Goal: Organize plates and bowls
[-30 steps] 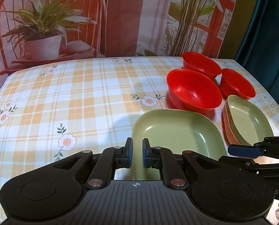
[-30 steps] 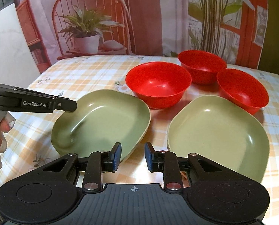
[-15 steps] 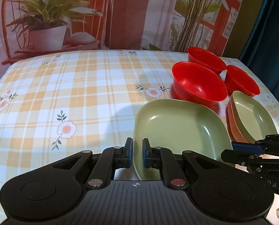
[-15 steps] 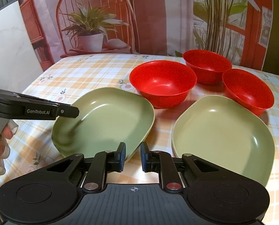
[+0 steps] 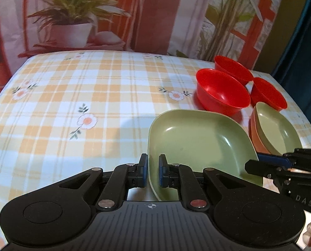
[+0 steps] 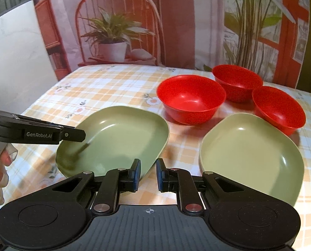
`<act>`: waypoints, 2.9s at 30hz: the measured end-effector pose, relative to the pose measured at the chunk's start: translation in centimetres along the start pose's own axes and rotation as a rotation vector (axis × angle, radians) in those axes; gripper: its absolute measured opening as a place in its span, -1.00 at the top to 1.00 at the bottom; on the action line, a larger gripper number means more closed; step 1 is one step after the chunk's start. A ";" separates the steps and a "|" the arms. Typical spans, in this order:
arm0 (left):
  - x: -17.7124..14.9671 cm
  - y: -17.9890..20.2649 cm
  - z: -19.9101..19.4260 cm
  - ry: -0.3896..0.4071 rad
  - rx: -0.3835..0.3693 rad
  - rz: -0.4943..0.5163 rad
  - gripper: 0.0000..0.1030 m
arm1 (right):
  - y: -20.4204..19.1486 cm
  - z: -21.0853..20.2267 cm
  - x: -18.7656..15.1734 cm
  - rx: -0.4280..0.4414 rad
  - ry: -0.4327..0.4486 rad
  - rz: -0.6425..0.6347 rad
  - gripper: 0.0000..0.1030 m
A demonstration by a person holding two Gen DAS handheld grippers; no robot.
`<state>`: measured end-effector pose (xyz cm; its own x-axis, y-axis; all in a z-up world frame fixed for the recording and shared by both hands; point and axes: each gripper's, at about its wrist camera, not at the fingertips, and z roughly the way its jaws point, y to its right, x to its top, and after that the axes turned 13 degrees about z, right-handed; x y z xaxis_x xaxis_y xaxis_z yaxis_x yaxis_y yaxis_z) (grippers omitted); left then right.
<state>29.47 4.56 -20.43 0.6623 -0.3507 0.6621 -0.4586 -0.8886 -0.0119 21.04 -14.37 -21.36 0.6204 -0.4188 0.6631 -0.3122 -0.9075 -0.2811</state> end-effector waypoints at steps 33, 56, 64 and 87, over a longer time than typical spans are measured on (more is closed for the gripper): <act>6.1 10.0 -2.0 0.088 -0.001 0.185 0.78 | 9.3 -7.7 -0.5 0.020 0.198 0.249 0.70; 8.1 16.4 5.1 -0.029 -0.085 0.341 0.78 | 15.5 -8.0 -1.7 -0.086 0.229 0.387 0.67; 8.3 16.5 5.7 -0.038 -0.099 0.333 0.78 | 15.6 -7.5 -1.6 -0.111 0.215 0.380 0.65; 7.5 17.7 7.4 -0.031 -0.059 0.401 0.78 | 15.5 -6.3 -1.5 -0.185 0.204 0.297 0.68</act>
<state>30.77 -15.97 -21.23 0.4414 -0.6756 0.5904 -0.7166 -0.6615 -0.2211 10.70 -27.56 -22.31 0.3340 -0.6303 0.7008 -0.5922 -0.7188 -0.3642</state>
